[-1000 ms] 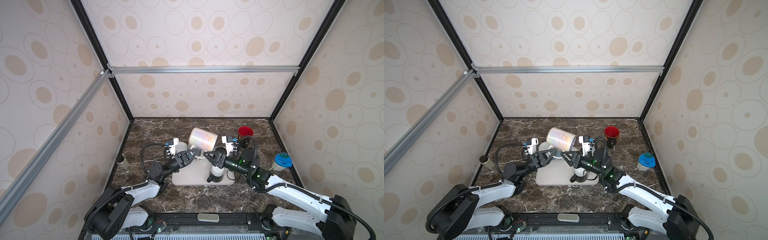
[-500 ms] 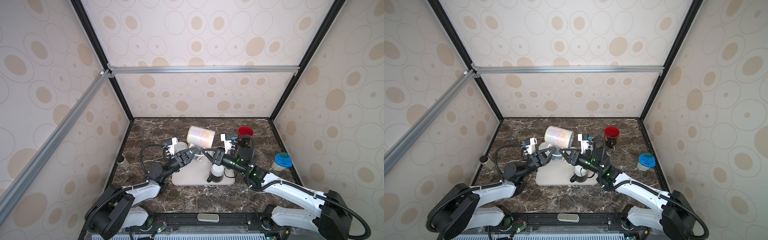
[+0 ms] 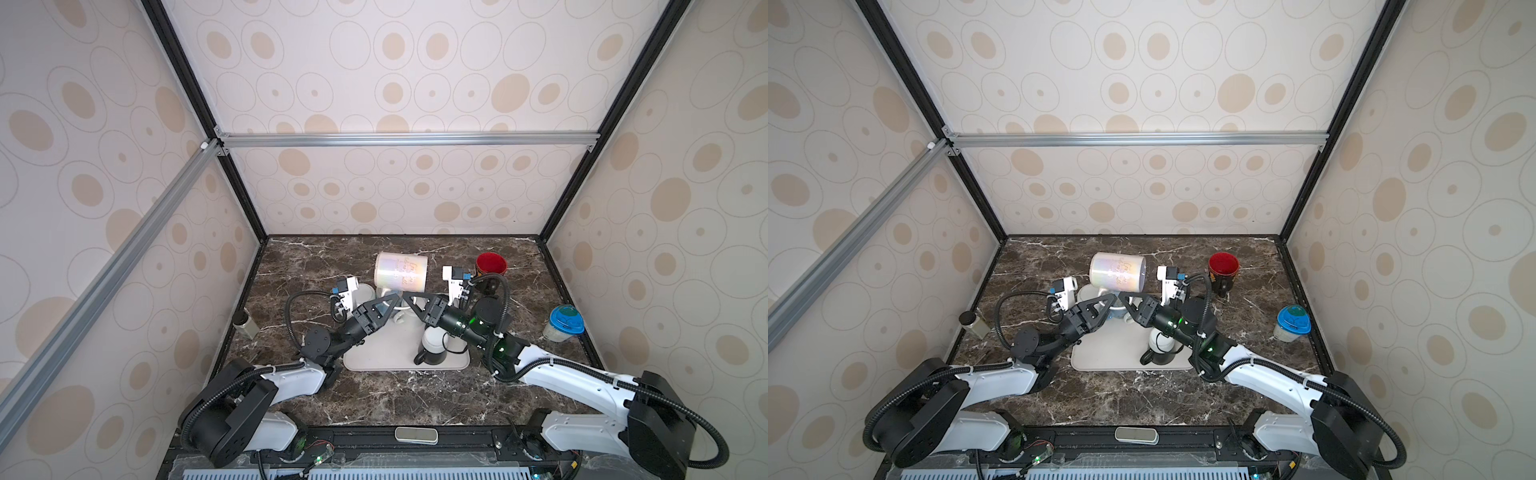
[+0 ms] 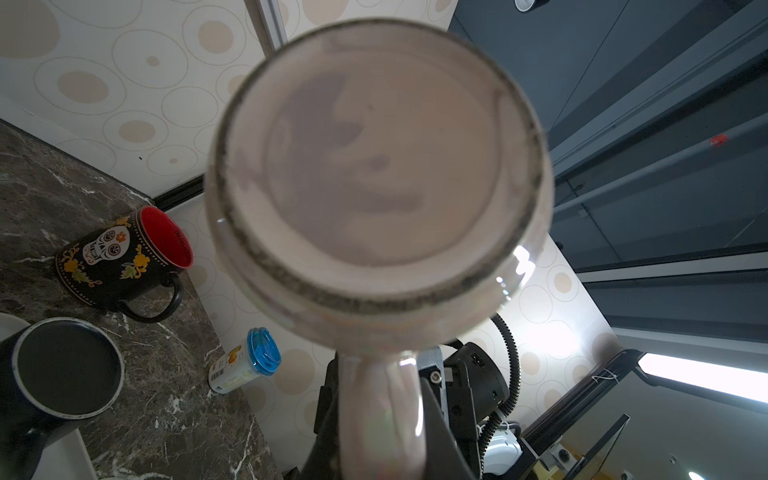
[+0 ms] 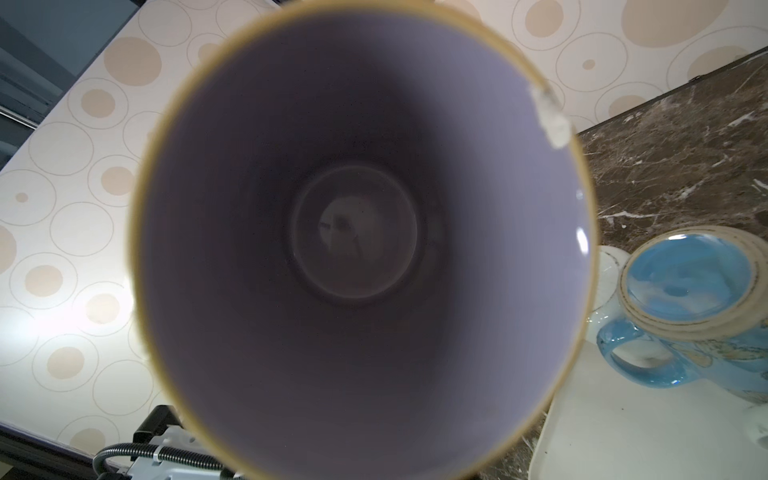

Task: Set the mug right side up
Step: 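Grasp the pink mug's body with the right gripper while the left holds it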

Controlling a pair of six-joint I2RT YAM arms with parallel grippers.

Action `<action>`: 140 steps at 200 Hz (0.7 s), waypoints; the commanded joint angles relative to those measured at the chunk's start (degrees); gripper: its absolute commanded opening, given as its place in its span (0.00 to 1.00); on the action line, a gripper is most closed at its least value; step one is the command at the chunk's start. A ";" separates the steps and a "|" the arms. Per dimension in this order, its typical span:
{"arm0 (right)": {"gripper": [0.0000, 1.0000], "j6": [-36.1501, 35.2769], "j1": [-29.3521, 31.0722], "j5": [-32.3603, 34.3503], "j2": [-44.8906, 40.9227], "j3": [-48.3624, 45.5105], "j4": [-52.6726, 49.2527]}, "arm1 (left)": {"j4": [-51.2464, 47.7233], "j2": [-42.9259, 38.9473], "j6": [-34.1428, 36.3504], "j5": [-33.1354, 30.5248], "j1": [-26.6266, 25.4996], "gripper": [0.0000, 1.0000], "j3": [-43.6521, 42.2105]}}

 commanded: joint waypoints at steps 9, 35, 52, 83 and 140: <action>0.22 0.06 -0.42 3.53 0.76 1.92 9.26 | 16.41 0.37 1.98 9.46 -3.31 0.00 1.90; 0.01 0.11 -0.37 2.78 1.59 2.46 9.13 | 16.41 0.97 2.26 9.72 -3.47 0.00 1.39; 0.00 -0.33 -0.40 2.61 1.45 2.42 9.22 | 16.38 1.54 2.43 9.73 -3.42 0.00 1.05; 0.00 -2.17 -0.40 3.77 0.00 2.30 7.83 | 11.84 1.77 3.11 8.96 -2.81 0.84 0.26; 0.00 -6.23 -0.47 4.62 -3.26 2.44 3.24 | -31.36 -15.30 21.96 1.67 -0.50 1.00 0.27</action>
